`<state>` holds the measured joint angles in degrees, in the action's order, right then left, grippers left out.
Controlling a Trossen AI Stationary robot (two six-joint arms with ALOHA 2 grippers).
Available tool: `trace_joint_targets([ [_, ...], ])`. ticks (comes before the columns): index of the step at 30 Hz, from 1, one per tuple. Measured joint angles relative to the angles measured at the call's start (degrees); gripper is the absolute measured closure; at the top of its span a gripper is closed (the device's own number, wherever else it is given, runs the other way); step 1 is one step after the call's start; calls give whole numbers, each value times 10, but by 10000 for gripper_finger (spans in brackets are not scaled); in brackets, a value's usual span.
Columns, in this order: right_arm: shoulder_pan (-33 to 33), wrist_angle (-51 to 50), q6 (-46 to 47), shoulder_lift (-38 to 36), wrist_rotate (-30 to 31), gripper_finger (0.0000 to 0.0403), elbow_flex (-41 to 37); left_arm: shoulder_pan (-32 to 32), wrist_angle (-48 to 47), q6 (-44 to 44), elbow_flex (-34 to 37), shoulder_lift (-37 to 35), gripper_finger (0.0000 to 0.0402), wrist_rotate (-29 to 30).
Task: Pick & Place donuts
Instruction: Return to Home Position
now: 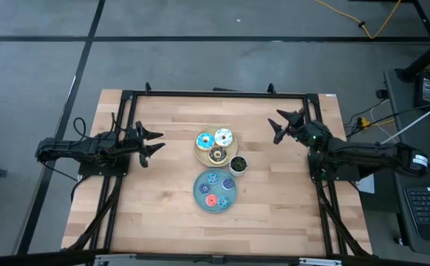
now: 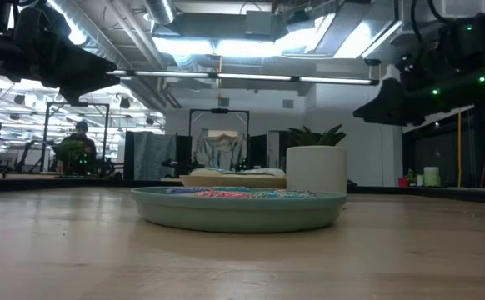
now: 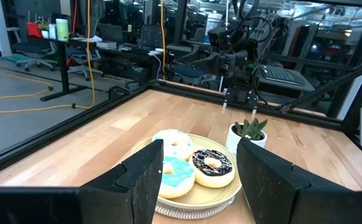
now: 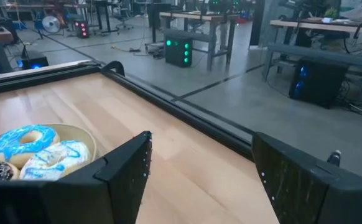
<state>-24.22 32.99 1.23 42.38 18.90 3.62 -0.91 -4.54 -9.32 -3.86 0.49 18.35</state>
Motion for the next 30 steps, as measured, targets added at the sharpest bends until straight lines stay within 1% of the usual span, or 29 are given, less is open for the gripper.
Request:
trace_joint_targets([
  [6,0,-3,0,-46,0,126,-33,0,0,0,0,0,205,0],
  [15,0,-99,0,-133,0,126,-33,0,0,0,0,0,205,0],
  [21,0,-148,0,-175,0,126,-33,0,0,0,0,0,205,0],
  [26,0,-158,0,-196,0,126,-33,0,0,0,0,0,205,0],
  [30,0,-158,31,-223,0,126,-33,0,0,0,0,0,205,0],
])
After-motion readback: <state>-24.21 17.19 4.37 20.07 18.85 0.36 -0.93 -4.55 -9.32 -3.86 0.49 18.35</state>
